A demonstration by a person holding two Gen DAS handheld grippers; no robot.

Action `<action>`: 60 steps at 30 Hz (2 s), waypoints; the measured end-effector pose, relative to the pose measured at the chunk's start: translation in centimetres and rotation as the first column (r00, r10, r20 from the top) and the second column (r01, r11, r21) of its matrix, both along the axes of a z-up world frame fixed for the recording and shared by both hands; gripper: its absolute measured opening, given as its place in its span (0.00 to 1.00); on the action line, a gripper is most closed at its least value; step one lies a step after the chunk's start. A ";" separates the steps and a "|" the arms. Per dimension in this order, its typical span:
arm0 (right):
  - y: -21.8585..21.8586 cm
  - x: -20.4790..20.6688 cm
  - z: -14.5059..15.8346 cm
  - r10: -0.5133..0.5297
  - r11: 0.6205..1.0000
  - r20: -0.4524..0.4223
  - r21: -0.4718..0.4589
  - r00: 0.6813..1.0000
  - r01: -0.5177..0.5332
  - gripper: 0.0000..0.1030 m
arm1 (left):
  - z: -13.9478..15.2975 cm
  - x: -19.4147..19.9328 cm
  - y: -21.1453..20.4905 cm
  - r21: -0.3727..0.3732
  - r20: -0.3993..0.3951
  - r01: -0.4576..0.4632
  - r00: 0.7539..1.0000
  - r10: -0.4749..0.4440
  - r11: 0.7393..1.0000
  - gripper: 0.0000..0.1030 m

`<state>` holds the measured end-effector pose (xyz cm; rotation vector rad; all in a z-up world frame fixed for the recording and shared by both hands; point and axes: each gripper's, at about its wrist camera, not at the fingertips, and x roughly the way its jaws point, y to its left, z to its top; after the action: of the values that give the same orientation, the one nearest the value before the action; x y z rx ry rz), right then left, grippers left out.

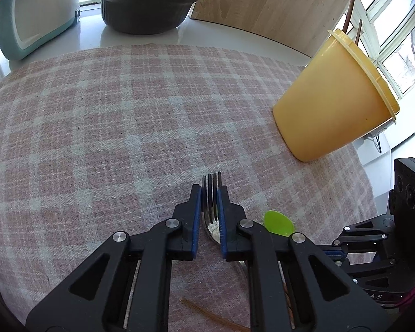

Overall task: Organize utensils
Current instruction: 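Close the right tool on the green spoon while the left tool grips the metal fork, then lift green spoon and fork and carry both over the yellow container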

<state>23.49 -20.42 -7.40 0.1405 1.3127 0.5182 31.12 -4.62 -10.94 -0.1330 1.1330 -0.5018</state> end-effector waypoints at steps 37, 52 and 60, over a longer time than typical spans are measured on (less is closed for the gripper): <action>-4.1 -1.3 10.0 -0.106 0.994 0.281 0.043 0.954 0.097 0.03 | 10.8 -4.2 3.7 -0.077 0.241 -0.036 0.969 0.053 0.996 0.00; -6.2 -1.5 14.5 -0.166 0.986 0.392 0.080 0.905 0.147 0.03 | 16.2 -5.1 2.7 -0.095 0.360 0.000 0.933 0.034 0.995 0.01; -8.1 -1.4 17.5 -0.216 0.976 0.456 0.113 0.864 0.184 0.03 | 19.7 -5.2 2.1 -0.126 0.415 0.041 0.910 0.016 0.991 0.01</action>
<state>22.06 -28.53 10.07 0.1915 0.7971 0.3851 25.93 -2.50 8.79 -0.1267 0.6825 -0.5852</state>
